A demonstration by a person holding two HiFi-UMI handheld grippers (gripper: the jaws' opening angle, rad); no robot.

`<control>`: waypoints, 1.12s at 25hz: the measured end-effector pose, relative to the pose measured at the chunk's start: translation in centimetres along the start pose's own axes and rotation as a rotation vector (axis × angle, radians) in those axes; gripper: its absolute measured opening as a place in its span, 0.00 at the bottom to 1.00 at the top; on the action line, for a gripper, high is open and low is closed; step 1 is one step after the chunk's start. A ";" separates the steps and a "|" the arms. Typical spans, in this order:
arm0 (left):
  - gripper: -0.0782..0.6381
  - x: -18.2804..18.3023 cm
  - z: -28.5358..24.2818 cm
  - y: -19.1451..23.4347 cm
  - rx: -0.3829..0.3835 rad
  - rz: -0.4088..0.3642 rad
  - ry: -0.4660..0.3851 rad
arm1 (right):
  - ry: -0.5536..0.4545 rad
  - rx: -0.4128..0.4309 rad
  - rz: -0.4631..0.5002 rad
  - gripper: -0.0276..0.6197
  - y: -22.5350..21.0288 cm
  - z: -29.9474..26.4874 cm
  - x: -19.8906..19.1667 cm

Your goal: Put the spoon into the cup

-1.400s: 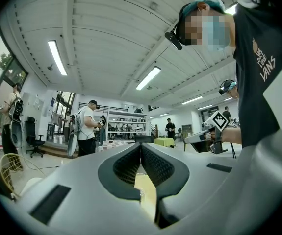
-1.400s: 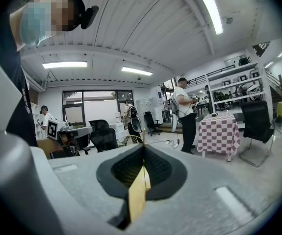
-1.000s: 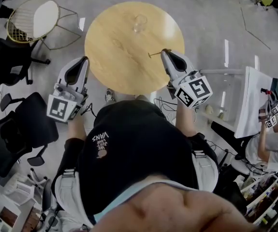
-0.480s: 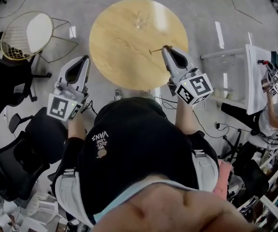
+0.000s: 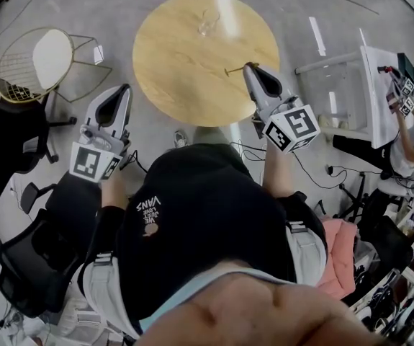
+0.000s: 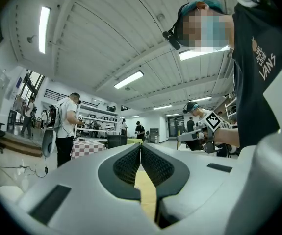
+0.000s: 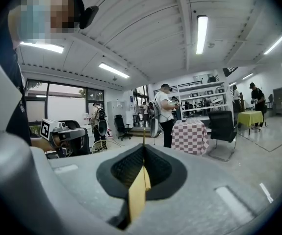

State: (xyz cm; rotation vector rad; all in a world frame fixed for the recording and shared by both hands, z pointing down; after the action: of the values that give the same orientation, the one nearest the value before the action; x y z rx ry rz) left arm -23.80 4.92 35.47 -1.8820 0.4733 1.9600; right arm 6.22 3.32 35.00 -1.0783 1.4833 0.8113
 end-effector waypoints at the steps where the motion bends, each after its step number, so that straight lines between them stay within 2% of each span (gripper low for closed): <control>1: 0.10 0.0 0.0 0.1 -0.001 0.003 -0.001 | 0.001 -0.002 0.001 0.04 0.1 0.0 0.0; 13: 0.10 -0.5 -3.4 1.7 -0.027 0.011 0.003 | 0.013 0.011 0.019 0.04 -2.0 -2.8 0.7; 28: 0.10 -1.0 -6.9 4.7 0.036 0.030 -0.006 | 0.031 0.065 0.056 0.04 -5.7 -8.4 1.7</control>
State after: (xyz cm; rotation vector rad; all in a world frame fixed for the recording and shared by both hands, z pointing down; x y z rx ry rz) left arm -20.12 -2.60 36.10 -1.8563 0.5346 1.9624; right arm 8.47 -6.67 35.27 -1.0088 1.5614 0.7826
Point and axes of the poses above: the fingertips, and each gripper's own axes: z backward along the fingers, y to its left, x out of its top, the point moved 4 cm from there along z, backward along the fingers, and after that the axes turned 12 degrees about -x, right-handed, at the moved point
